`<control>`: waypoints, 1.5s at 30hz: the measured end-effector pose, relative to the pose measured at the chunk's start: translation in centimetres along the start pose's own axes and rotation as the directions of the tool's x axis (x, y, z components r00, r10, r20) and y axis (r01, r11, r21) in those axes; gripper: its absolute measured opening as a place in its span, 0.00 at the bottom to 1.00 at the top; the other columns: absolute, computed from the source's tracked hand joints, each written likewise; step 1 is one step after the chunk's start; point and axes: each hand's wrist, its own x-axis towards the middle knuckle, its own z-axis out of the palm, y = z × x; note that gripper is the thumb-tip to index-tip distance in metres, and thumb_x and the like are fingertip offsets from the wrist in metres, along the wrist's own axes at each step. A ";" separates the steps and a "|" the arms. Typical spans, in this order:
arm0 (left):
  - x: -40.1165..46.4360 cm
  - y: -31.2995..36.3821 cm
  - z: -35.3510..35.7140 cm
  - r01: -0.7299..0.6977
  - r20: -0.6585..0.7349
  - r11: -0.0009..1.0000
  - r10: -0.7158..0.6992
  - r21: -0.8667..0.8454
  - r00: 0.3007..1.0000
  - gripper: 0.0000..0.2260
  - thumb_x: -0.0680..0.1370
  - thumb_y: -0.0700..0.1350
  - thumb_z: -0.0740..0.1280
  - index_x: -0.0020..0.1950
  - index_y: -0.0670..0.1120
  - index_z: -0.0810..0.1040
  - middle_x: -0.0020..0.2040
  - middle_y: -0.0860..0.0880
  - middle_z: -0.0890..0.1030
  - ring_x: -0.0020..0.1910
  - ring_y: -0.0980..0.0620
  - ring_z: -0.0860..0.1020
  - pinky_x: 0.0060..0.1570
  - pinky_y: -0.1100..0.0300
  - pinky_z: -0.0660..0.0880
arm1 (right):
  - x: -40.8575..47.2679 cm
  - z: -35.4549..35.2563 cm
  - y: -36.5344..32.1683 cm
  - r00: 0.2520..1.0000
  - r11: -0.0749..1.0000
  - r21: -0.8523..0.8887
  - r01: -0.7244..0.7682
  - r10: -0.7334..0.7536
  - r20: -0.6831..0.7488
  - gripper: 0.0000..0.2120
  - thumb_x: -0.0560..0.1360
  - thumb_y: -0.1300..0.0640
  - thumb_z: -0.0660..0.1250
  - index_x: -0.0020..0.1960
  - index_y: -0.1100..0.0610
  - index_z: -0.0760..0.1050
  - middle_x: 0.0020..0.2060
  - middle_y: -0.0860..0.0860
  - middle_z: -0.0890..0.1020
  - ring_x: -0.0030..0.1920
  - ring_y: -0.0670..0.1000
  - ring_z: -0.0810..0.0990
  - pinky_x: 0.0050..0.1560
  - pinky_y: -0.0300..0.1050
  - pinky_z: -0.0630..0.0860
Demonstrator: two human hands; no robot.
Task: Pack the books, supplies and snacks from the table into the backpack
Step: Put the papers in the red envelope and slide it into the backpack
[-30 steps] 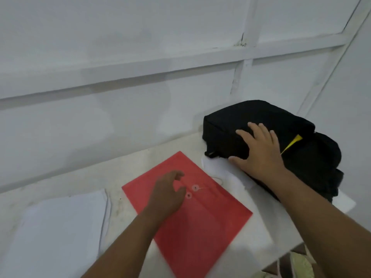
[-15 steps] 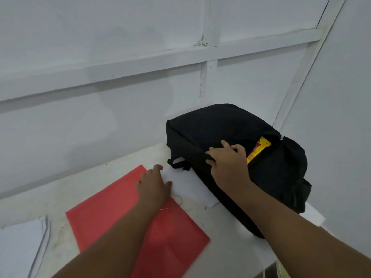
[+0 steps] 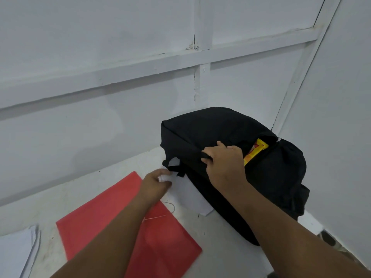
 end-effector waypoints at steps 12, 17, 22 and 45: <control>-7.5 -1.3 -11.8 -0.102 -0.196 0.991 0.118 0.091 0.973 0.15 0.75 0.37 0.70 0.52 0.58 0.85 0.56 0.59 0.83 0.55 0.58 0.80 0.58 0.57 0.76 | -2.2 1.8 -1.2 1.000 0.994 -0.112 0.015 -0.013 0.016 0.10 0.71 0.62 0.74 0.52 0.54 0.83 0.50 0.51 0.86 0.66 0.59 0.77 0.61 0.54 0.70; -13.6 -4.4 -18.4 -0.074 -0.299 0.963 -0.007 -0.260 0.954 0.17 0.77 0.34 0.69 0.59 0.54 0.83 0.57 0.54 0.85 0.55 0.50 0.83 0.52 0.54 0.81 | -6.8 4.9 -5.8 0.990 0.998 -0.020 -0.052 0.049 -0.130 0.27 0.70 0.59 0.72 0.68 0.56 0.74 0.70 0.57 0.73 0.77 0.61 0.62 0.74 0.62 0.53; -18.8 -8.6 -23.3 -0.072 -0.328 0.906 -0.077 -0.418 0.941 0.21 0.75 0.30 0.70 0.63 0.52 0.80 0.56 0.51 0.85 0.52 0.50 0.84 0.43 0.59 0.81 | -12.0 8.3 -17.0 0.972 0.778 0.611 -0.144 -0.004 0.234 0.13 0.81 0.52 0.62 0.65 0.46 0.72 0.61 0.40 0.78 0.63 0.41 0.76 0.63 0.46 0.74; -29.6 -29.2 -40.0 0.160 -0.517 0.896 0.087 0.415 0.851 0.29 0.63 0.64 0.62 0.64 0.63 0.75 0.64 0.63 0.73 0.68 0.51 0.69 0.66 0.45 0.65 | -25.4 17.7 -37.9 0.712 0.999 0.004 -0.039 0.025 0.702 0.42 0.79 0.37 0.53 0.81 0.57 0.38 0.79 0.56 0.35 0.78 0.57 0.32 0.77 0.55 0.35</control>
